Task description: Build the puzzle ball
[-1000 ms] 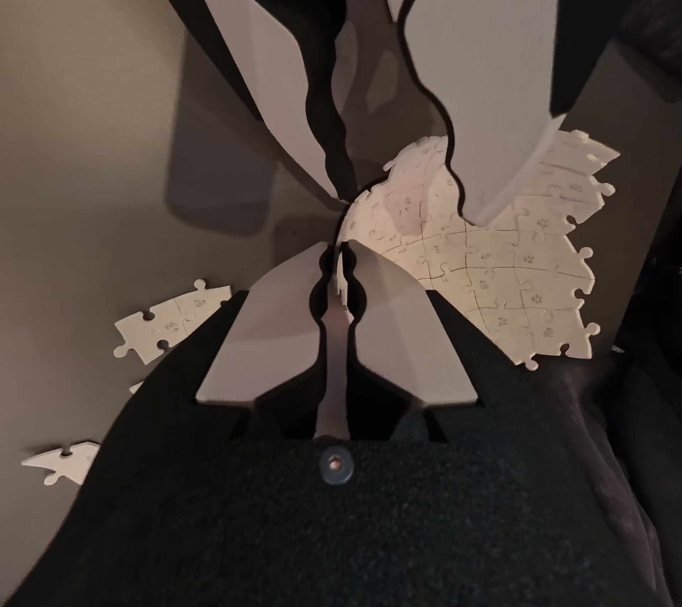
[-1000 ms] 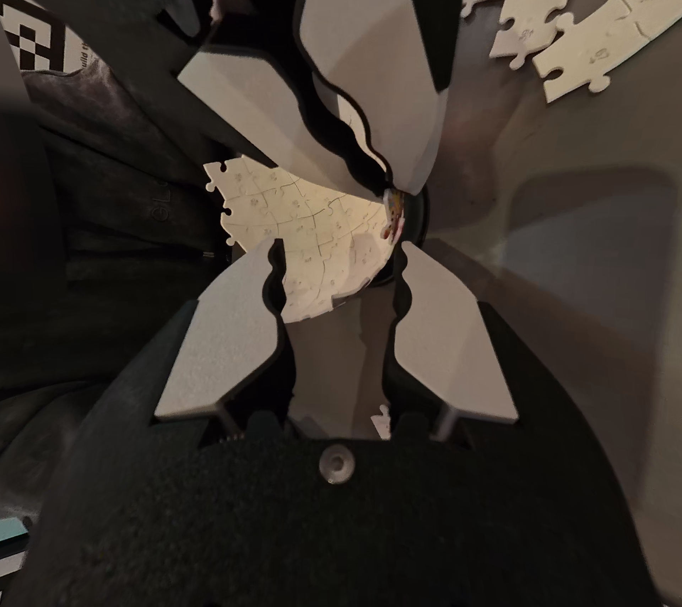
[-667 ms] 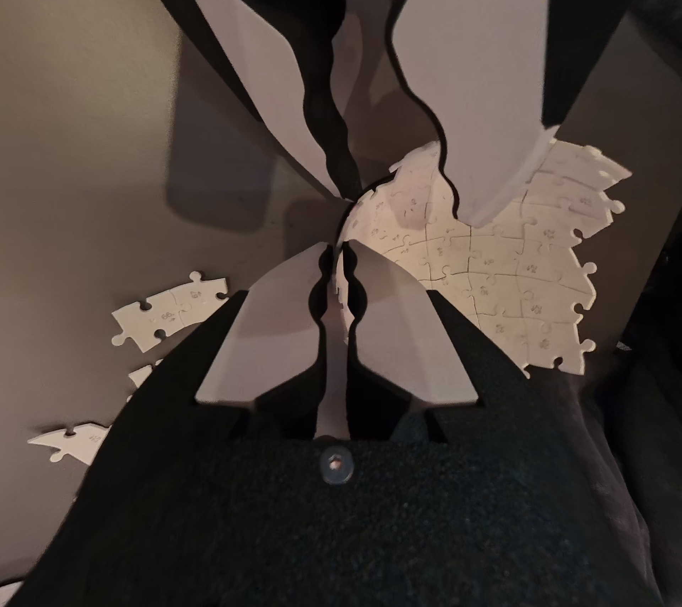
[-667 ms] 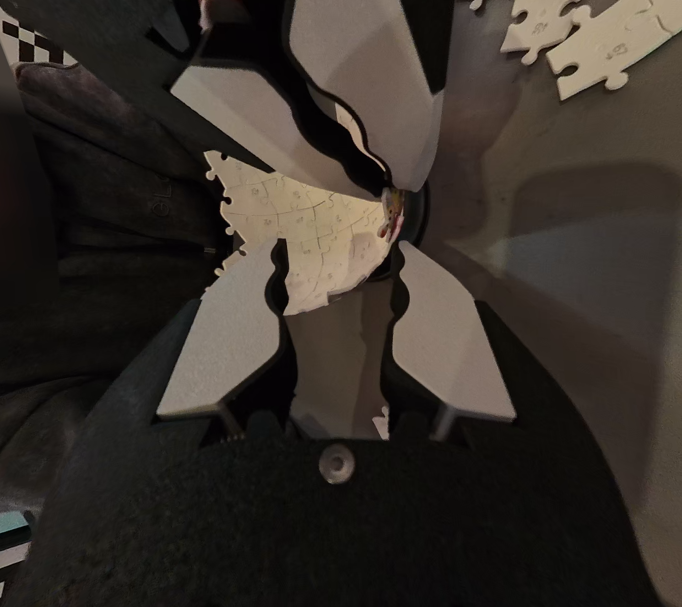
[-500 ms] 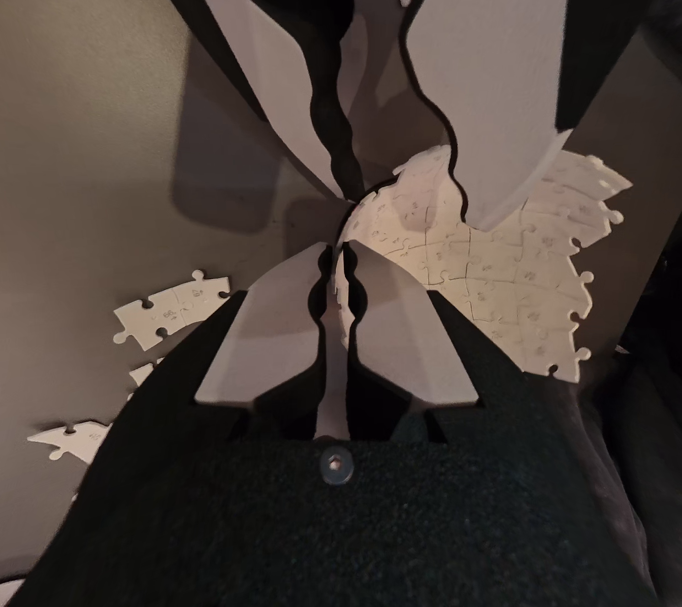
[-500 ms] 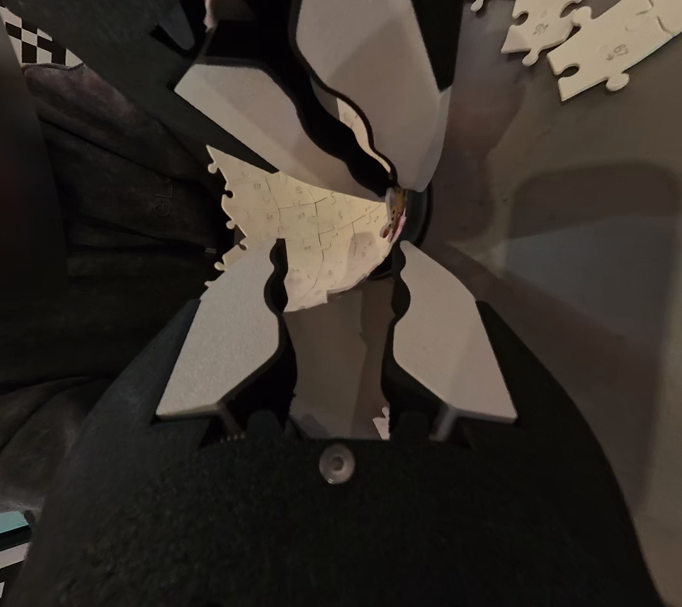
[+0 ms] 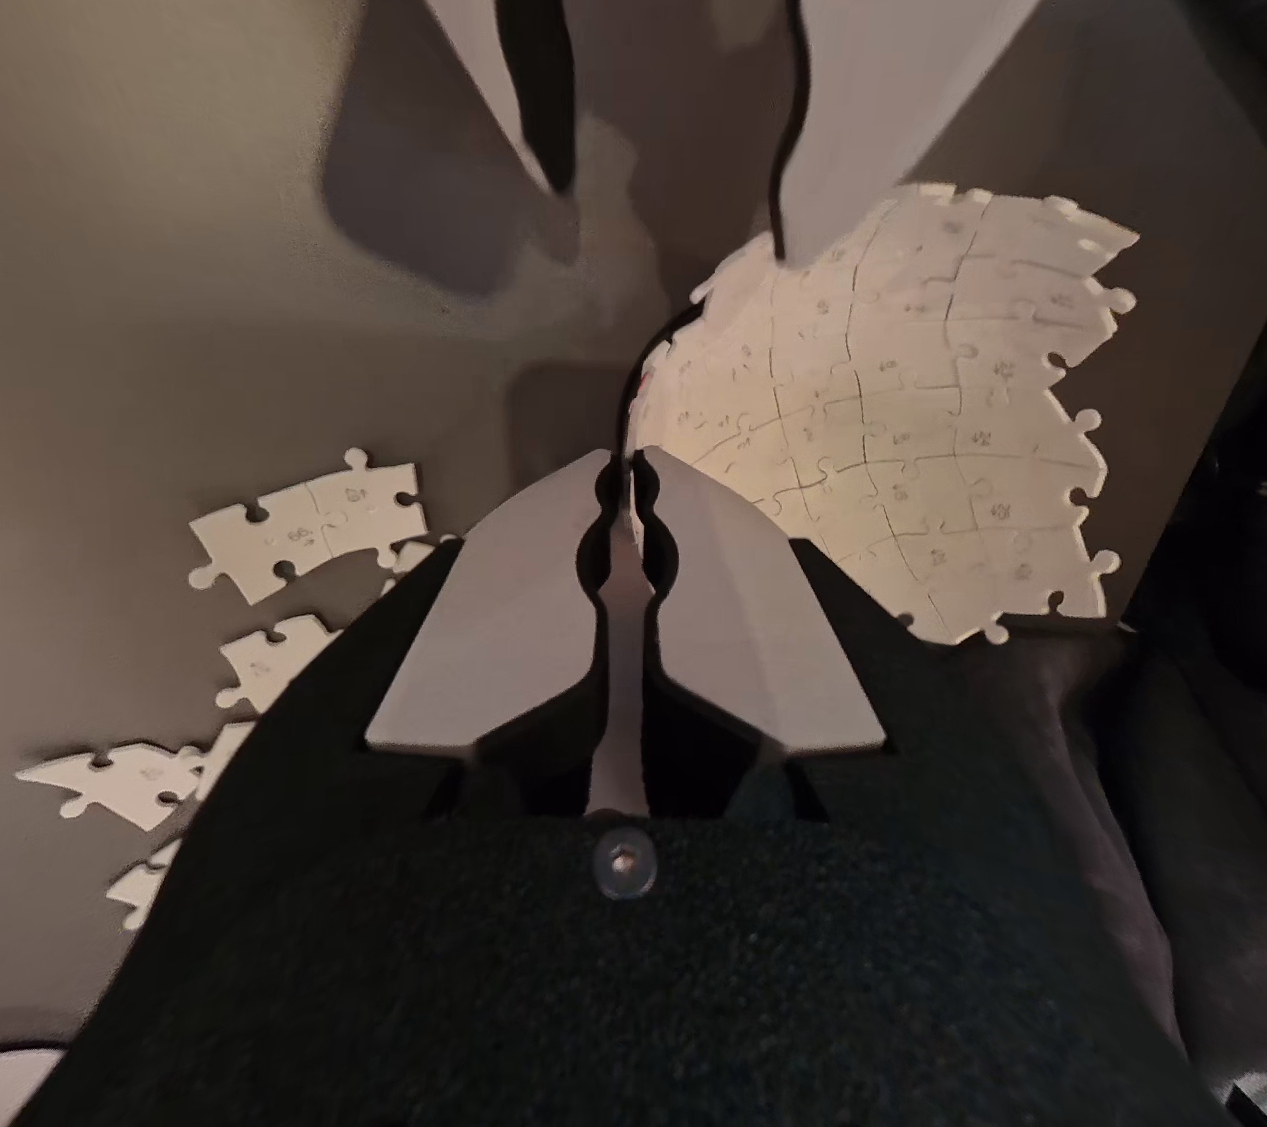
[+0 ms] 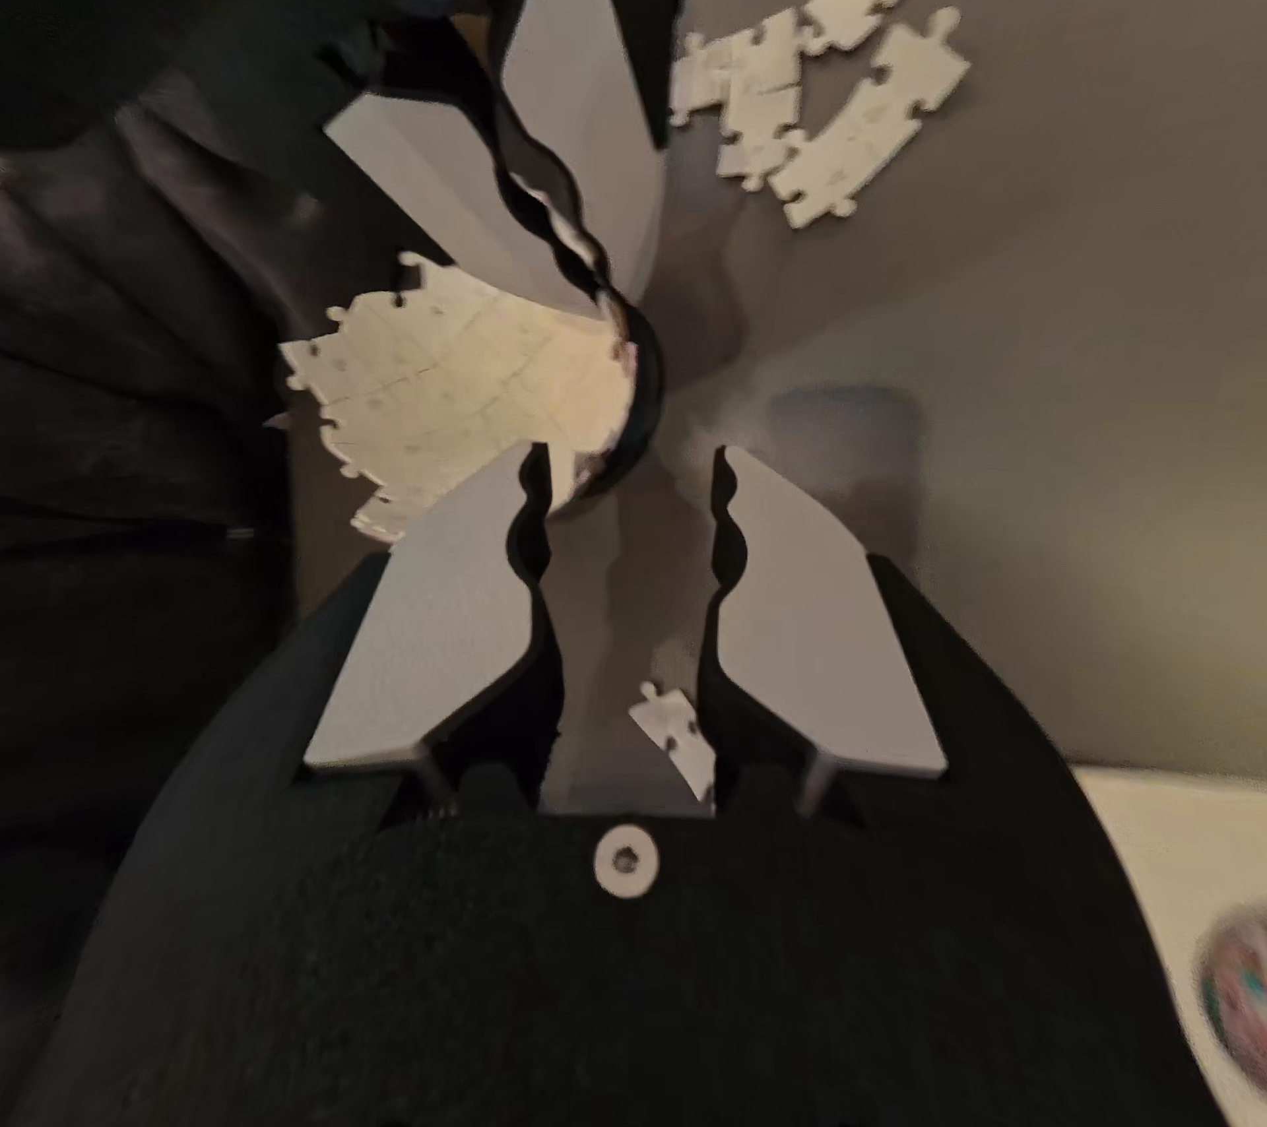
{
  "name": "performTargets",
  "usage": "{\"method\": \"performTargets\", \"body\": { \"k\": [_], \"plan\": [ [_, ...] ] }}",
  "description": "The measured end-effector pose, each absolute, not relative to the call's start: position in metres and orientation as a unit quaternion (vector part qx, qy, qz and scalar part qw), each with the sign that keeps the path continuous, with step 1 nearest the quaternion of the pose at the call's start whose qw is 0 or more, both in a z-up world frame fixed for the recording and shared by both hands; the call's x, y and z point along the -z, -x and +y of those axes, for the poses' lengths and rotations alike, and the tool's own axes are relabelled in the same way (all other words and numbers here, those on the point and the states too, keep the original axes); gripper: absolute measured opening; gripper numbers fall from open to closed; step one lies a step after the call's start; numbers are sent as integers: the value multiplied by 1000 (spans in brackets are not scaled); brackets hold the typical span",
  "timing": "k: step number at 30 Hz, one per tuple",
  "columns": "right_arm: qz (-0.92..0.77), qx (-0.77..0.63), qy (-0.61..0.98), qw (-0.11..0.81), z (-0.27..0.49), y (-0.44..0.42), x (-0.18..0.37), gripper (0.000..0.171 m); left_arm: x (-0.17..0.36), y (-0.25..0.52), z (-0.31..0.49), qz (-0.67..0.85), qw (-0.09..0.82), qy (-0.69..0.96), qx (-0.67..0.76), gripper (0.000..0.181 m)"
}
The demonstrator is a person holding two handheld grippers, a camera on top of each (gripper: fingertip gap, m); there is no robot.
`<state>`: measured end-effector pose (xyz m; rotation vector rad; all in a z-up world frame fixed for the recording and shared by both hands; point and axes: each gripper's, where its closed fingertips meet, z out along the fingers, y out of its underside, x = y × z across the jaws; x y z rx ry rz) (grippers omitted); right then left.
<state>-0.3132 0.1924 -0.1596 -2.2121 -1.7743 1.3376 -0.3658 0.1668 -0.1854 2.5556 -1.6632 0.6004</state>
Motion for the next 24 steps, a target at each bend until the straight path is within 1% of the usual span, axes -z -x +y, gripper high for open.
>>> {"method": "performTargets", "body": {
  "k": [6, 12, 16, 19, 22, 24],
  "plan": [
    [-559, -262, 776, 128, 225, 272, 158, 44, 188, 375, 165, -523, 35, -828, -197, 8],
    [-542, -232, 773, 234, 204, 259, 146, 44, 178, 369, 171, -528, 1, -822, -213, 15],
    [-537, -157, 785, 266, 196, 246, 158, 43, 175, 361, 173, -536, -16, -815, -219, 25],
    [-528, -156, 784, 285, 179, 239, 160, 43, 181, 359, 172, -543, -10, -812, -215, 29],
    [-512, -219, 775, 299, 151, 237, 164, 39, 187, 355, 170, -554, -3, -801, -227, 31],
    [-513, -262, 764, 292, 127, 235, 171, 39, 190, 352, 171, -558, -3, -794, -243, 31]
  ]
}}
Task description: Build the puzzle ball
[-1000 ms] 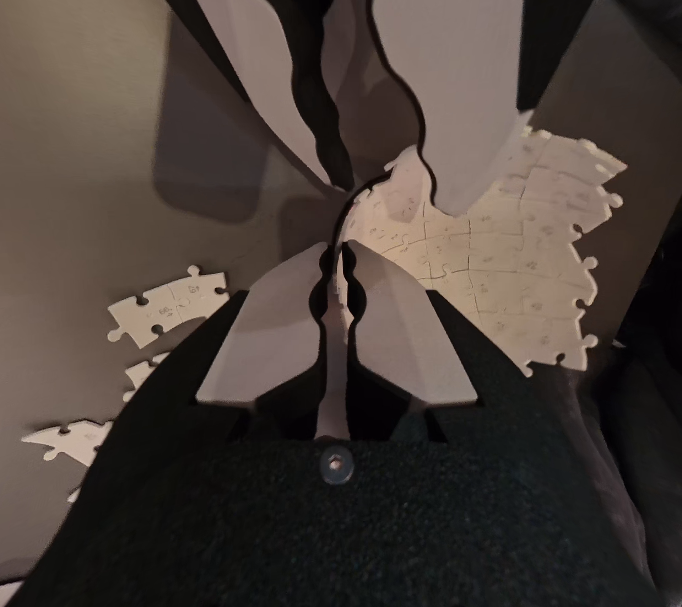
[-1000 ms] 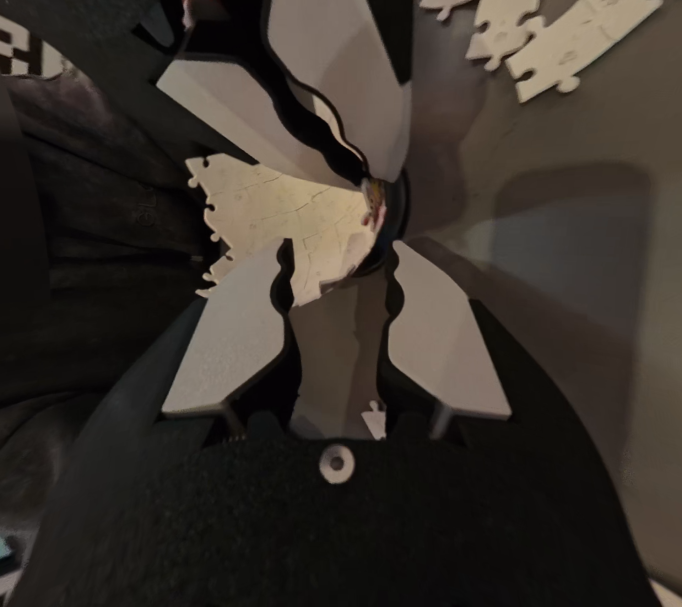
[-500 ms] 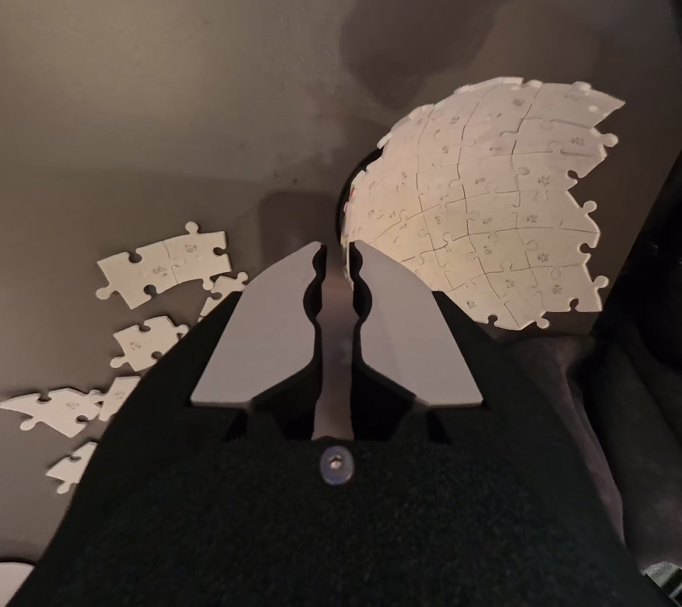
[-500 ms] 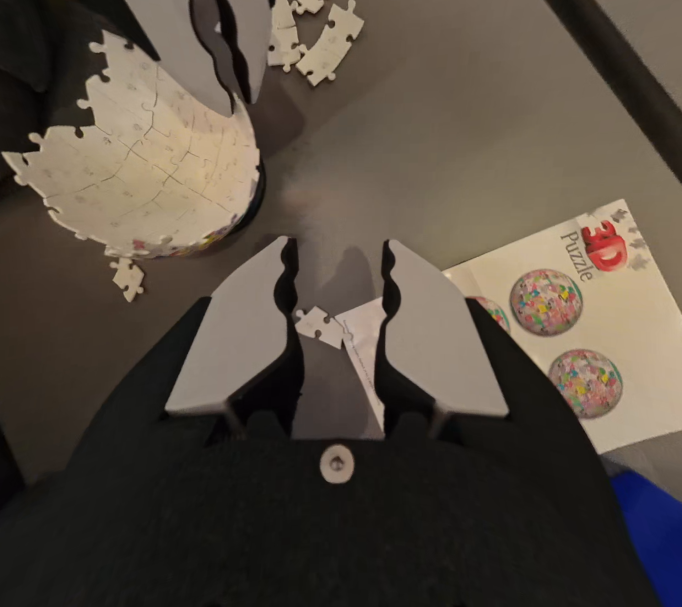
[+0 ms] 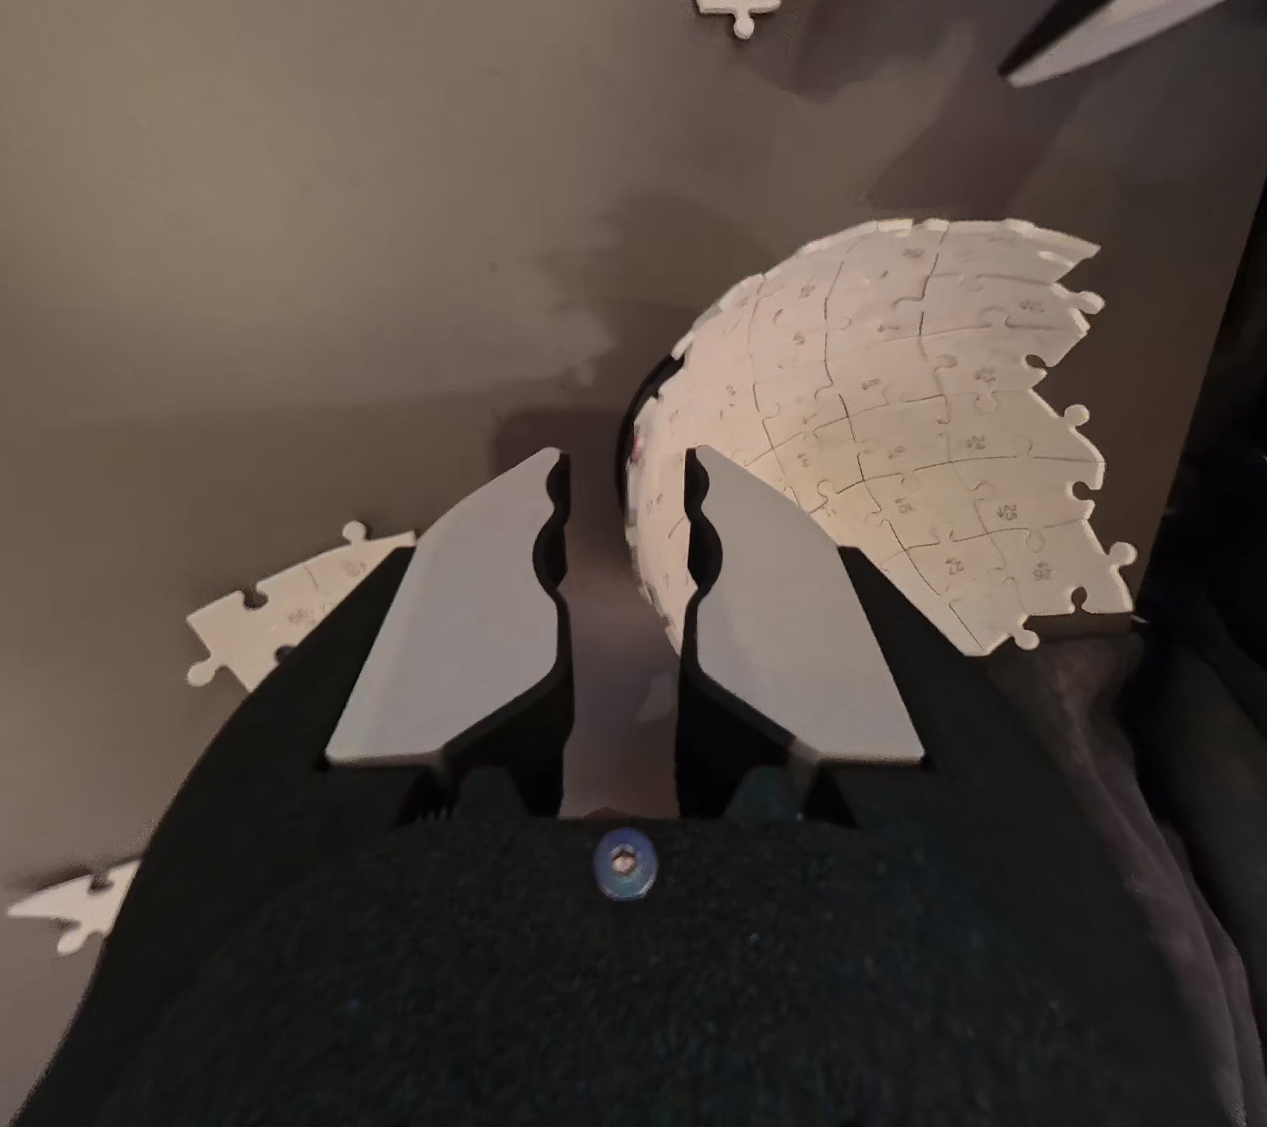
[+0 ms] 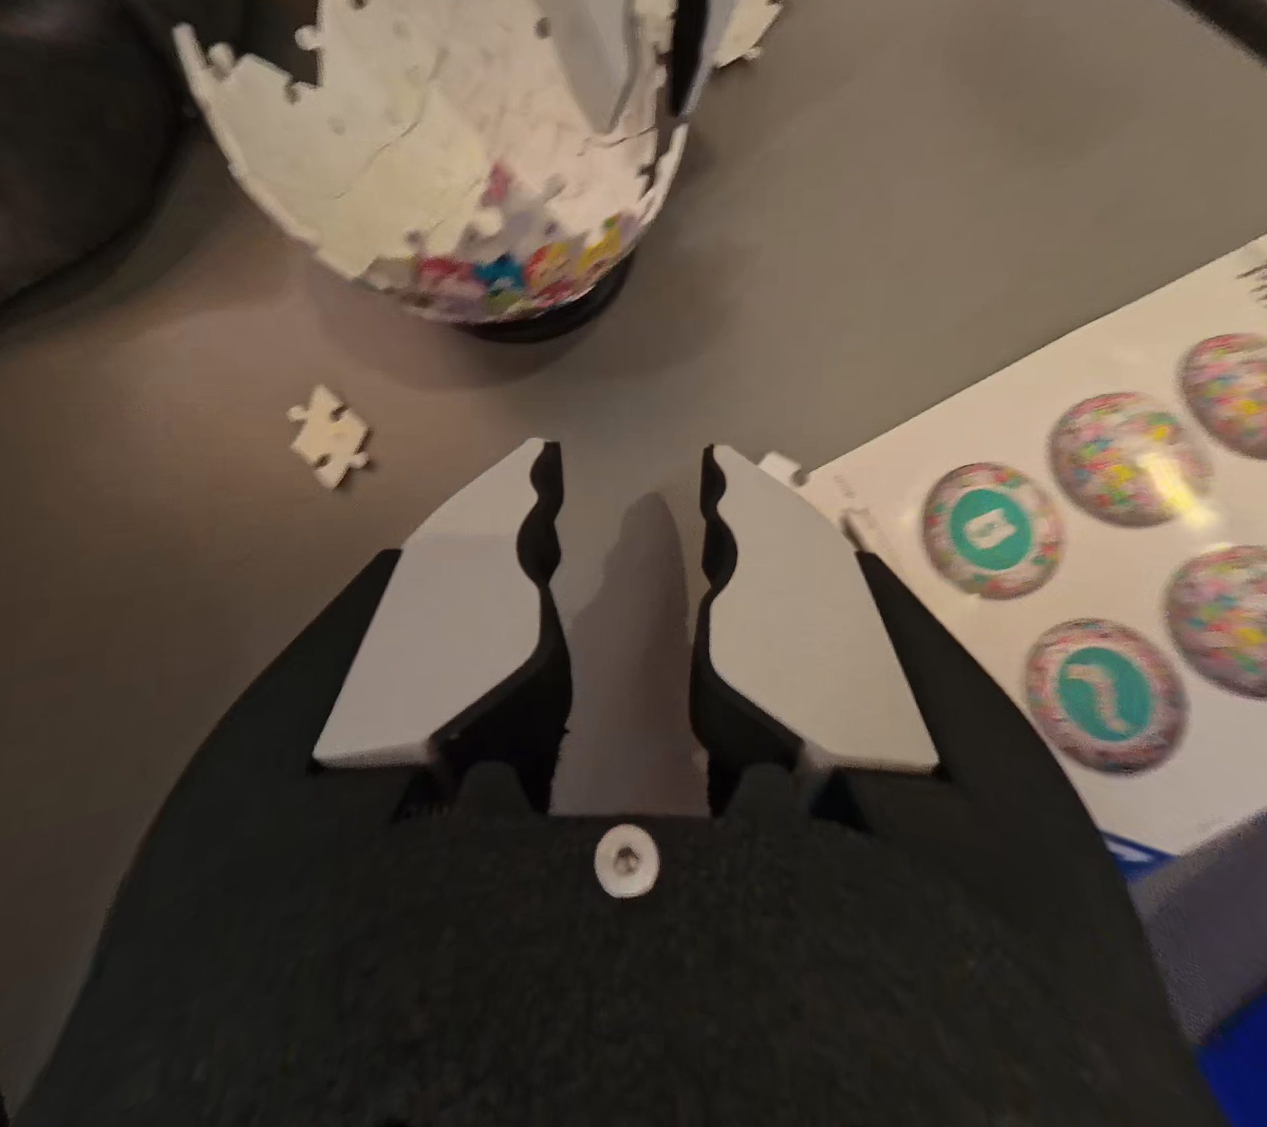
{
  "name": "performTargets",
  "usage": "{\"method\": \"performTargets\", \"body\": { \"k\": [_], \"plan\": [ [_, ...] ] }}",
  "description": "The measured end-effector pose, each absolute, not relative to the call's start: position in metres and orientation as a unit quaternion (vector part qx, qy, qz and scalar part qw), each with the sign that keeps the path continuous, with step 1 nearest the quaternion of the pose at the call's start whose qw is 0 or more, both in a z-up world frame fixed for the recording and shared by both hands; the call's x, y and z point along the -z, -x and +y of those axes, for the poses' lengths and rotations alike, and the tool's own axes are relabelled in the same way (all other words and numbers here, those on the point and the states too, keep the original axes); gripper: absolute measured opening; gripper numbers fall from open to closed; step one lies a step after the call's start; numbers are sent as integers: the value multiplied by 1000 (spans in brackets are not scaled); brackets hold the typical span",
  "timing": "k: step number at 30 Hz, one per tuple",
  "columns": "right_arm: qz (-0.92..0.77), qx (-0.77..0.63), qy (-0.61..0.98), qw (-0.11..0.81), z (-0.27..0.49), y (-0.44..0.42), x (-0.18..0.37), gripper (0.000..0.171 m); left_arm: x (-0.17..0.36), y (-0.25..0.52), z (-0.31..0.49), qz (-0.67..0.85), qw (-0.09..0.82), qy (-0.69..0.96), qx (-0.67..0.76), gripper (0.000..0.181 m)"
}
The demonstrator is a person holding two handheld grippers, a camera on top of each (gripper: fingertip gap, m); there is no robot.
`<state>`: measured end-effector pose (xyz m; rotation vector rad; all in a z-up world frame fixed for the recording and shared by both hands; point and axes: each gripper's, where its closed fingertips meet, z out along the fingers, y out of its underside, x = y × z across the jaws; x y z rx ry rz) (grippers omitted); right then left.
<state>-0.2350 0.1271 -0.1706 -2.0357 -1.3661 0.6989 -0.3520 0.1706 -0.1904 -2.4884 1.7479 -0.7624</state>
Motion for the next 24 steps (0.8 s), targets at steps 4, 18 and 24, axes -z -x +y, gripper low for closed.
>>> {"method": "performTargets", "body": {
  "k": [4, 18, 24],
  "plan": [
    [-523, -309, 744, 278, 95, 229, 176, 40, 193, 350, 172, 545, -4, 790, 282, 31],
    [-531, -378, 719, 242, 74, 238, 176, 39, 188, 346, 169, 549, -5, 769, 326, 2],
    [-546, -366, 718, 230, 68, 240, 183, 38, 189, 346, 168, 565, 4, 769, 299, 2]
  ]
}}
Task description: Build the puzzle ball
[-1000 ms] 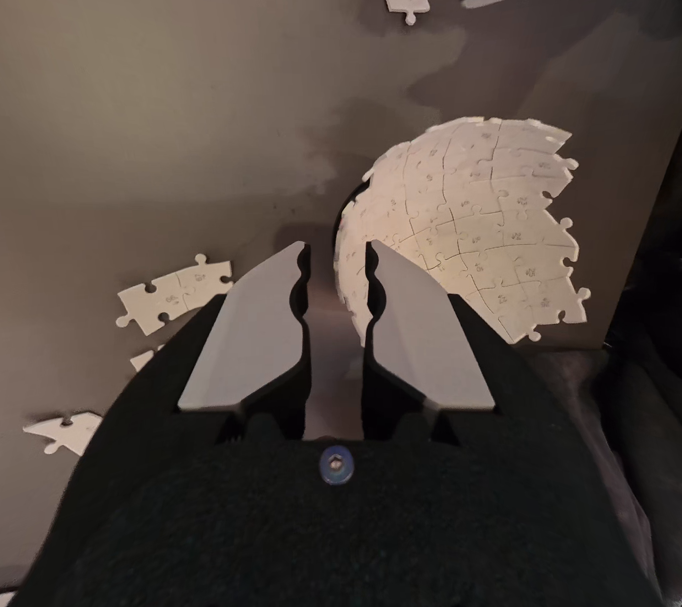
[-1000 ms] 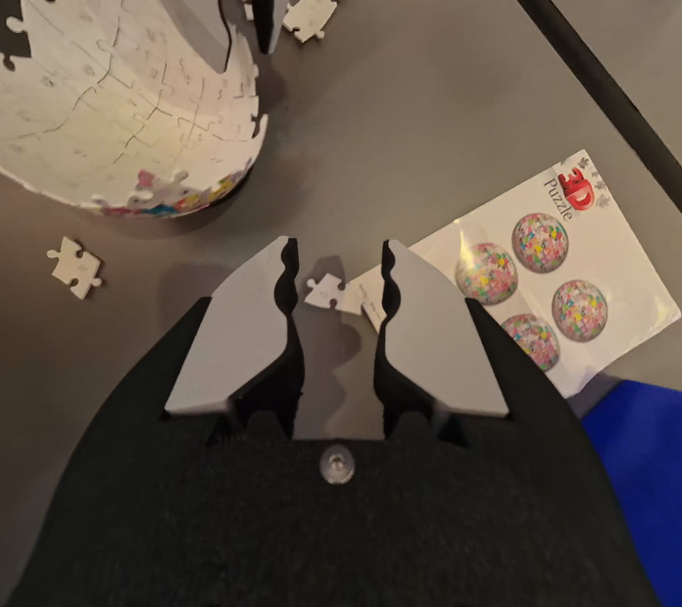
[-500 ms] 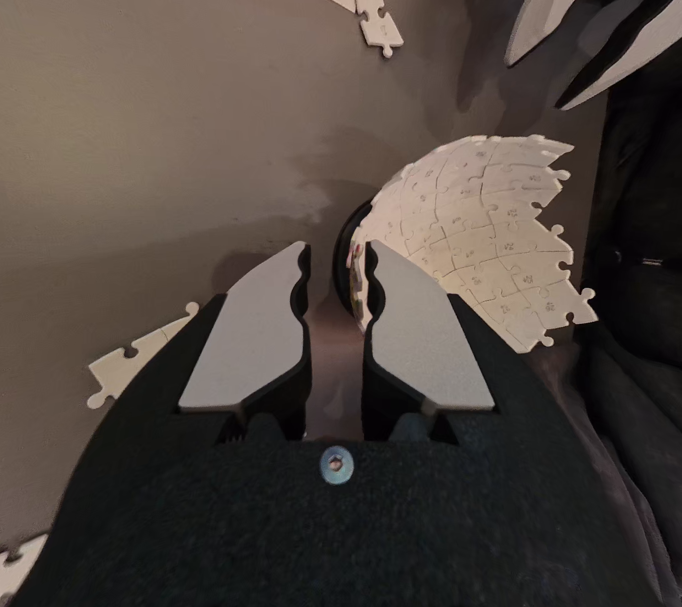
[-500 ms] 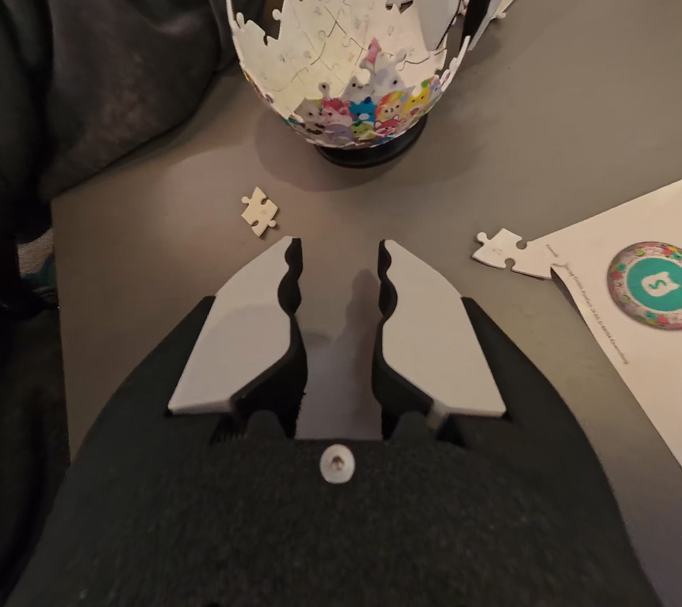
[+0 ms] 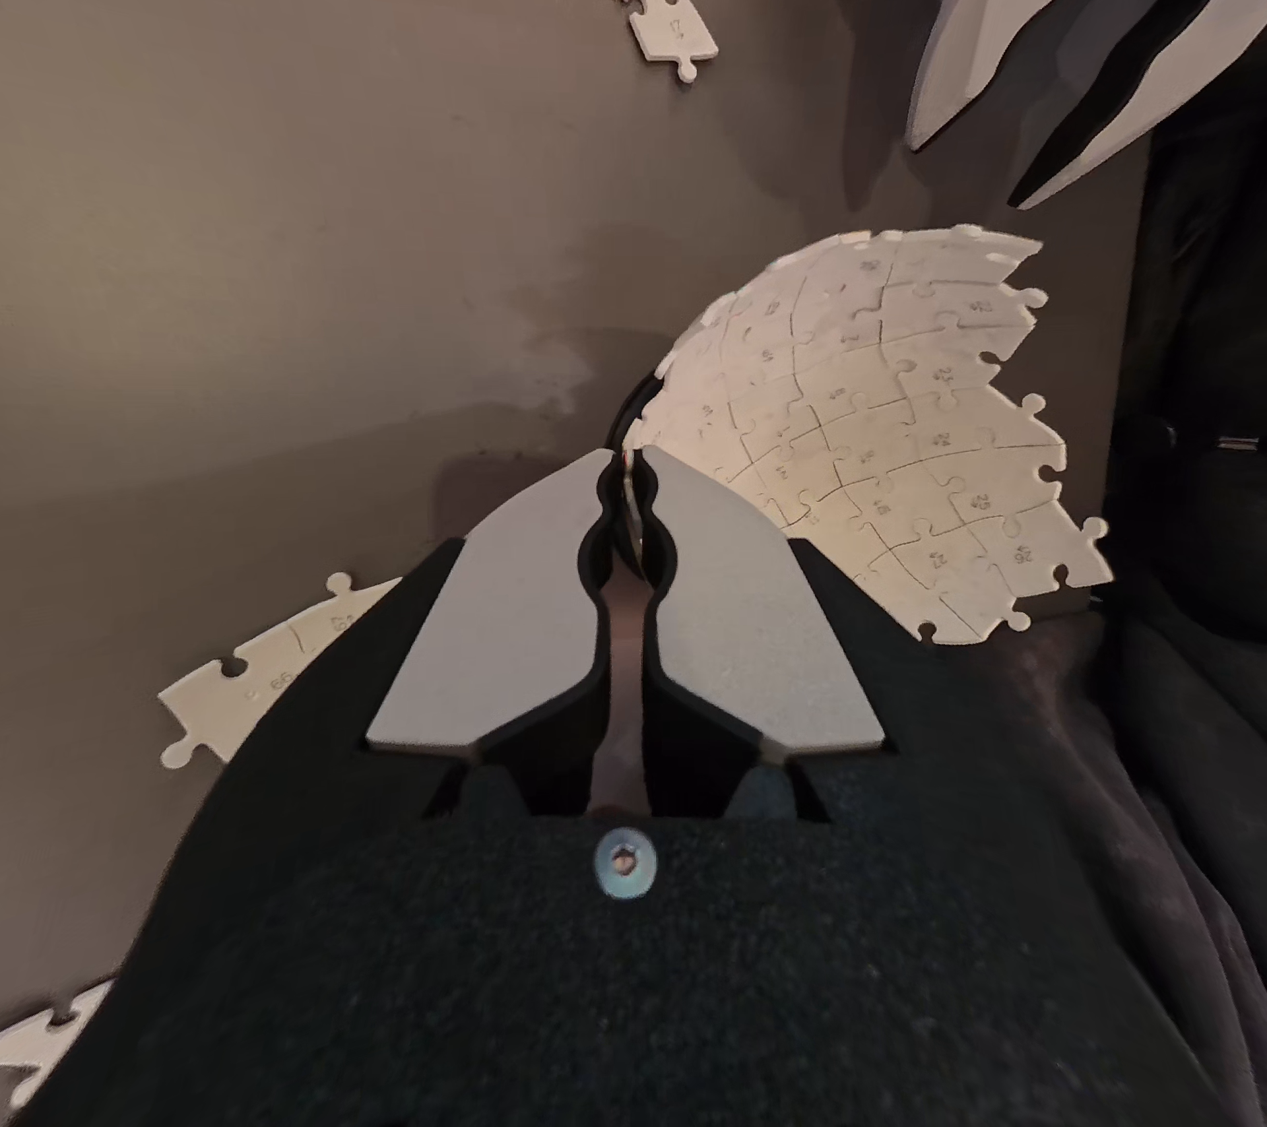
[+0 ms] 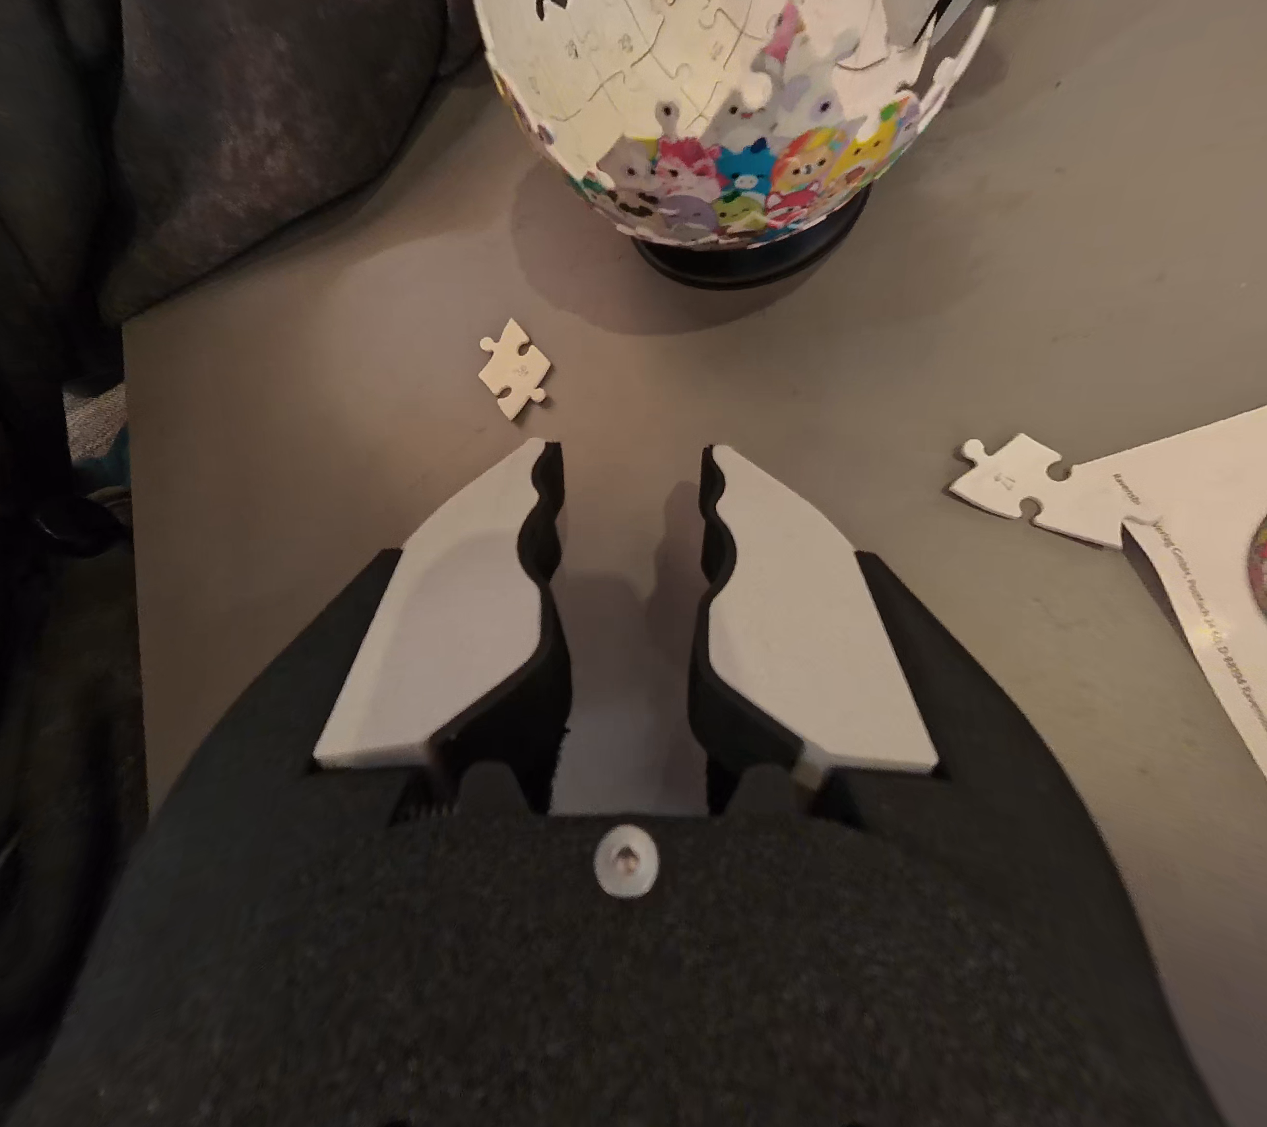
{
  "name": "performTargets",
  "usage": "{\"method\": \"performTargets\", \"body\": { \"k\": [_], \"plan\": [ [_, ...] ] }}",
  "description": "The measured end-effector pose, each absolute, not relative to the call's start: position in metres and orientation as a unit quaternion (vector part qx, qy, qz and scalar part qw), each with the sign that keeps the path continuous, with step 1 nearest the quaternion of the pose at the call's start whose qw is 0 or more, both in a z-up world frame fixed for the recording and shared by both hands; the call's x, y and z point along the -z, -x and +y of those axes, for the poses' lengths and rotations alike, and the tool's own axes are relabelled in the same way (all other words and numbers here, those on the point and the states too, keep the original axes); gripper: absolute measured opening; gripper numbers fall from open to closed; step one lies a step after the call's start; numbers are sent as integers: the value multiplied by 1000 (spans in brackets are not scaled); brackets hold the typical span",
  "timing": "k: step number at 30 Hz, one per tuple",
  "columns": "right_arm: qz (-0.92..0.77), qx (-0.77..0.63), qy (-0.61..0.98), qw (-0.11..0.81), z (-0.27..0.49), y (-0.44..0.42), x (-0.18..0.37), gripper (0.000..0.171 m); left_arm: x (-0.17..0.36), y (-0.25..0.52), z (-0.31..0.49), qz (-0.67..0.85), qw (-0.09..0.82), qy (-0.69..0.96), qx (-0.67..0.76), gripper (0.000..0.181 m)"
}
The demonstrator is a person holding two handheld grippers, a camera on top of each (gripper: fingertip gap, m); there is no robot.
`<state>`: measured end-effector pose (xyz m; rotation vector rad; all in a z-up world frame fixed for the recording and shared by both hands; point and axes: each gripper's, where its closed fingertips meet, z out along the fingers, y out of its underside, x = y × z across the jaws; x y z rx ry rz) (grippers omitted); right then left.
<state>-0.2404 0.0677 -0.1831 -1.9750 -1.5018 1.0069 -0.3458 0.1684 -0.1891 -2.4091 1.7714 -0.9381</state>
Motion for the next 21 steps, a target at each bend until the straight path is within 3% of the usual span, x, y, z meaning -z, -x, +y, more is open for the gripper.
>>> {"method": "performTargets", "body": {
  "k": [13, 21],
  "plan": [
    [-556, -368, 715, 211, 61, 242, 189, 38, 190, 350, 167, 613, 31, 754, 233, 3],
    [-552, -372, 716, 212, 62, 241, 189, 39, 188, 354, 167, 602, 21, 768, 216, 19]
  ]
}}
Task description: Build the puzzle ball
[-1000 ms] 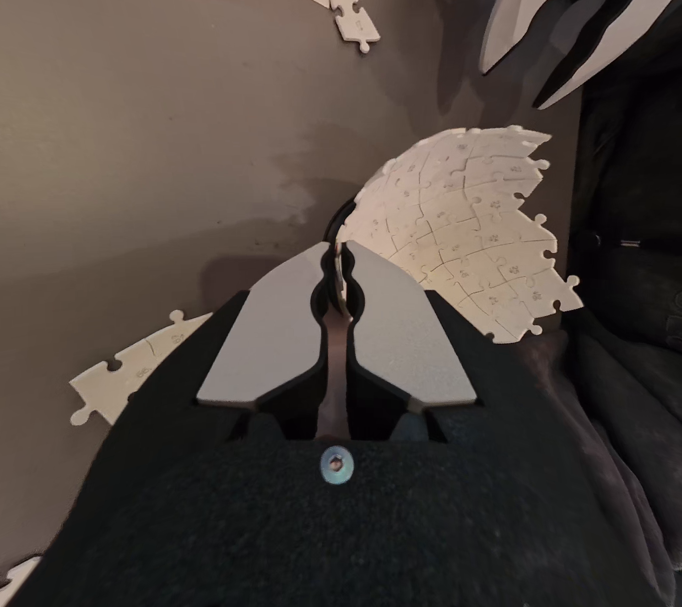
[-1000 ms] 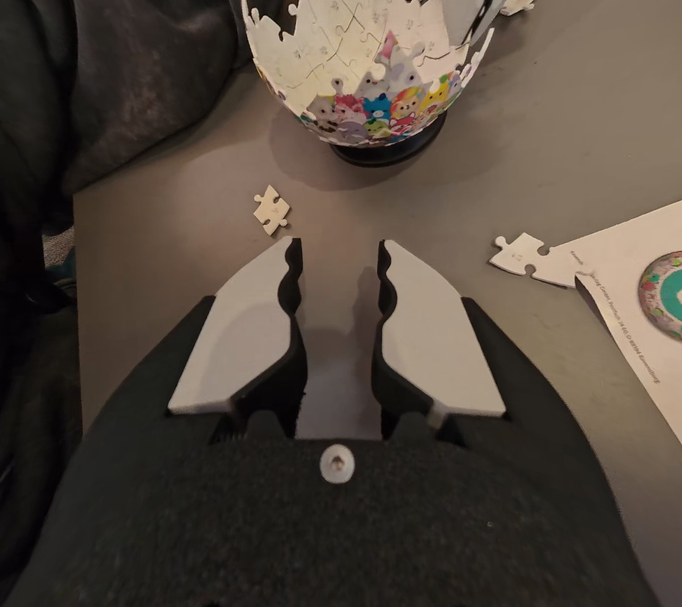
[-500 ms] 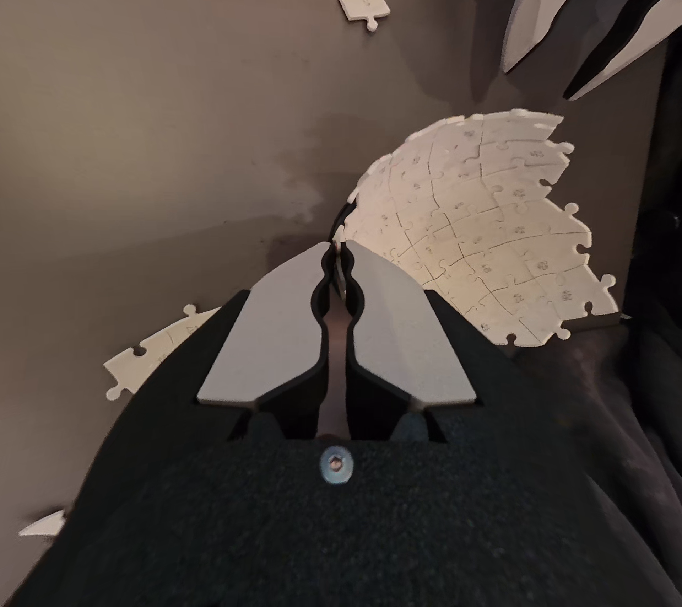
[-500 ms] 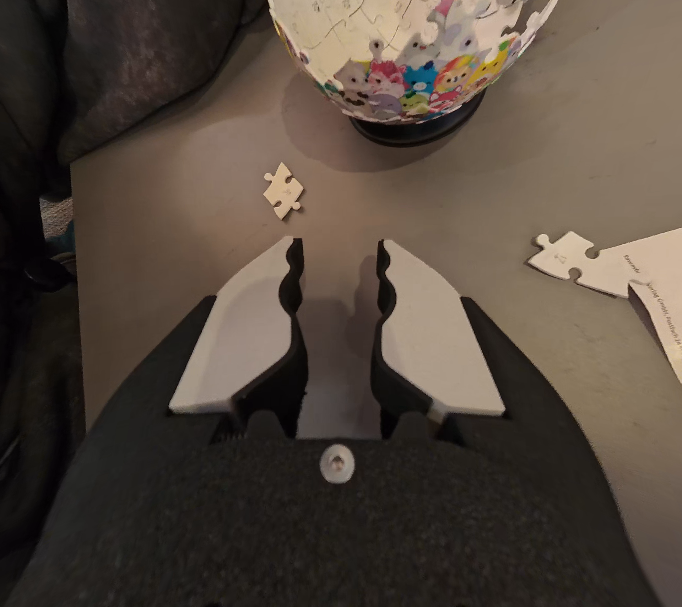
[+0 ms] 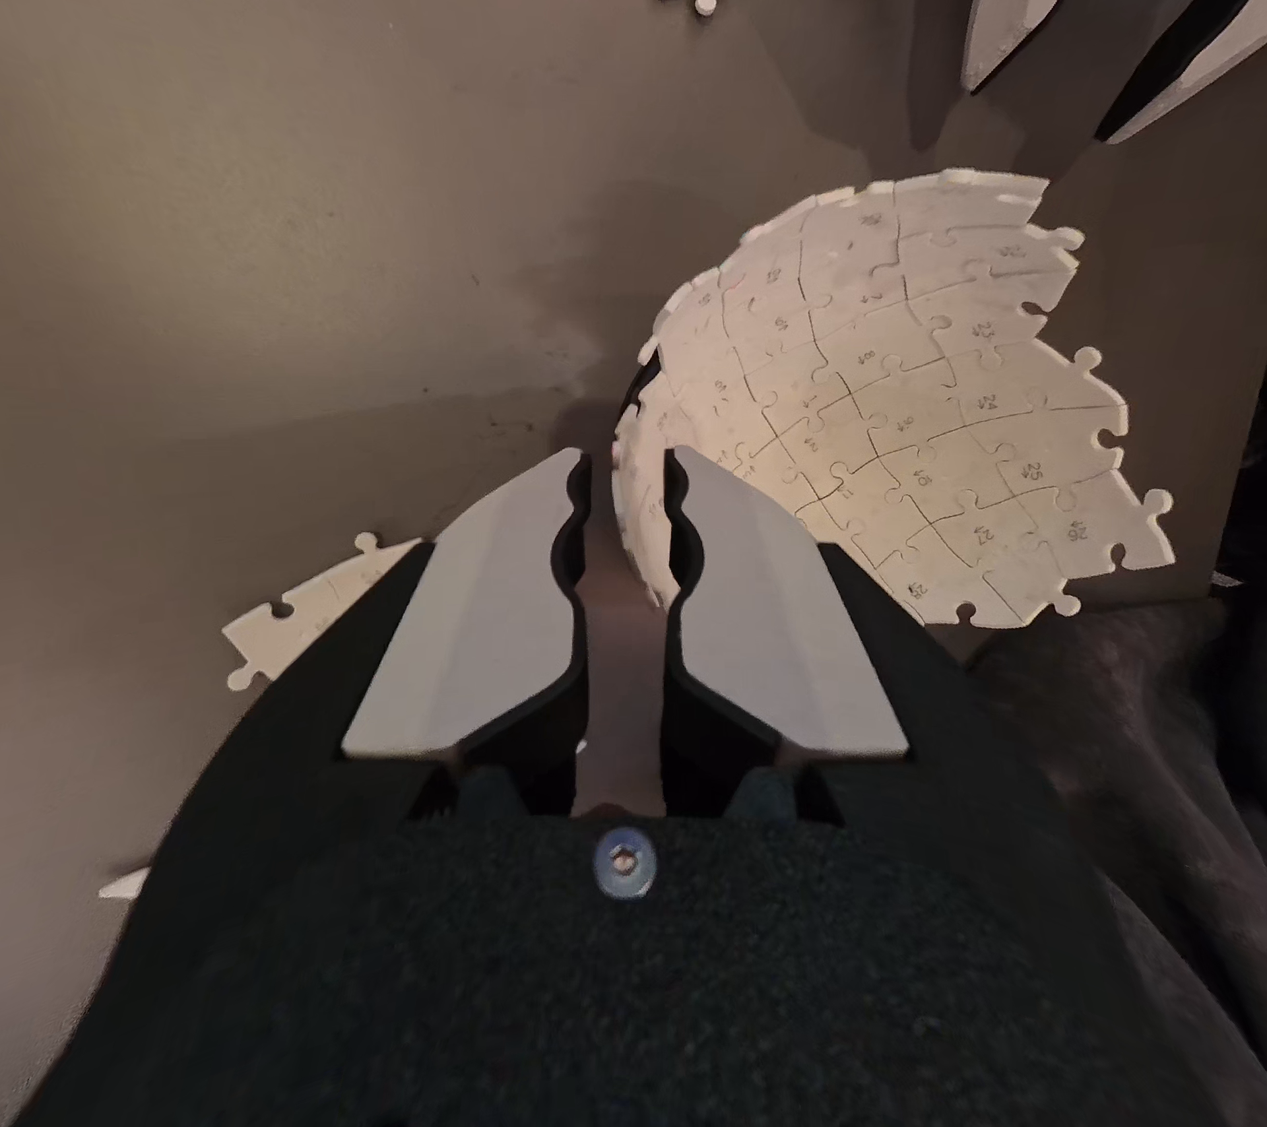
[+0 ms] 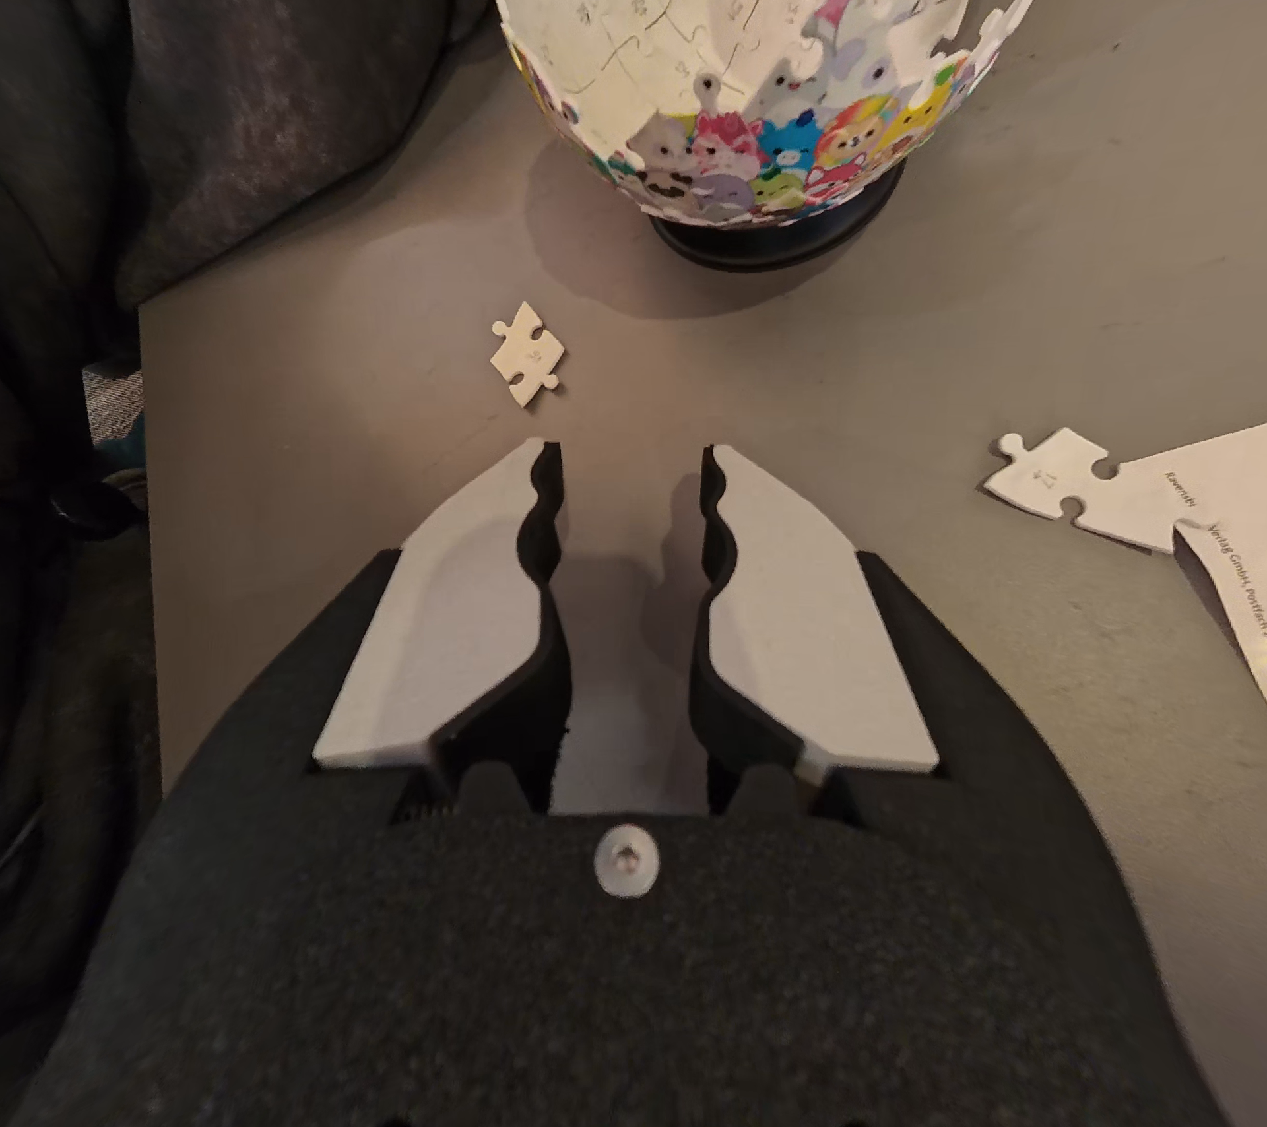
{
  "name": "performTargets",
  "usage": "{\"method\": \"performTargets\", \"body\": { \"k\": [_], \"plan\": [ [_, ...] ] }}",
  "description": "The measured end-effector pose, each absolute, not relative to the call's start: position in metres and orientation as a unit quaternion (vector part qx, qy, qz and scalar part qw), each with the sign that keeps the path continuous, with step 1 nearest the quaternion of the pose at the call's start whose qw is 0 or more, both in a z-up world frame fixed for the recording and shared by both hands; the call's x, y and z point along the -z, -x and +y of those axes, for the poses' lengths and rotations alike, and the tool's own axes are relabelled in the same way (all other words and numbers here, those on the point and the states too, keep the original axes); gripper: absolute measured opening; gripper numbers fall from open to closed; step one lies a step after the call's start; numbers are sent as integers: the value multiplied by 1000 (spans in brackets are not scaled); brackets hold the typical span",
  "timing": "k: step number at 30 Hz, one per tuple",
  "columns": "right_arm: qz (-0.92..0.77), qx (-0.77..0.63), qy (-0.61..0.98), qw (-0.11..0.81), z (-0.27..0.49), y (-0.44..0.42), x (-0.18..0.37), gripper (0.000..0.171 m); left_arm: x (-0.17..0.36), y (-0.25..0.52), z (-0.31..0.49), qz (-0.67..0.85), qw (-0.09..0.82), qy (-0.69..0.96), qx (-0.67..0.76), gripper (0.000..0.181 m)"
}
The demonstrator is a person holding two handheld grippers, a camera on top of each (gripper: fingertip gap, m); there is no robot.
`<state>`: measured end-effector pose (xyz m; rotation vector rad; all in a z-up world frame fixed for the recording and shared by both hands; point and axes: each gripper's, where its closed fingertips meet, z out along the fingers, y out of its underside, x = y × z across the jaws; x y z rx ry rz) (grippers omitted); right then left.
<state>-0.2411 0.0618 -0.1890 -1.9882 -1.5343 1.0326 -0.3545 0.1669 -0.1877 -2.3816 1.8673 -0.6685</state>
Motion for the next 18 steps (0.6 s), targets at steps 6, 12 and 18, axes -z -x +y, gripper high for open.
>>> {"method": "performTargets", "body": {
  "k": [6, 12, 18],
  "plan": [
    [-555, -372, 716, 203, 60, 241, 192, 39, 190, 359, 169, 590, 12, 780, 210, 20],
    [-558, -374, 714, 196, 57, 242, 195, 39, 195, 358, 168, 570, -12, 786, 240, 13],
    [-561, -376, 714, 186, 54, 243, 198, 39, 194, 358, 164, 567, -22, 786, 247, 5]
  ]
}}
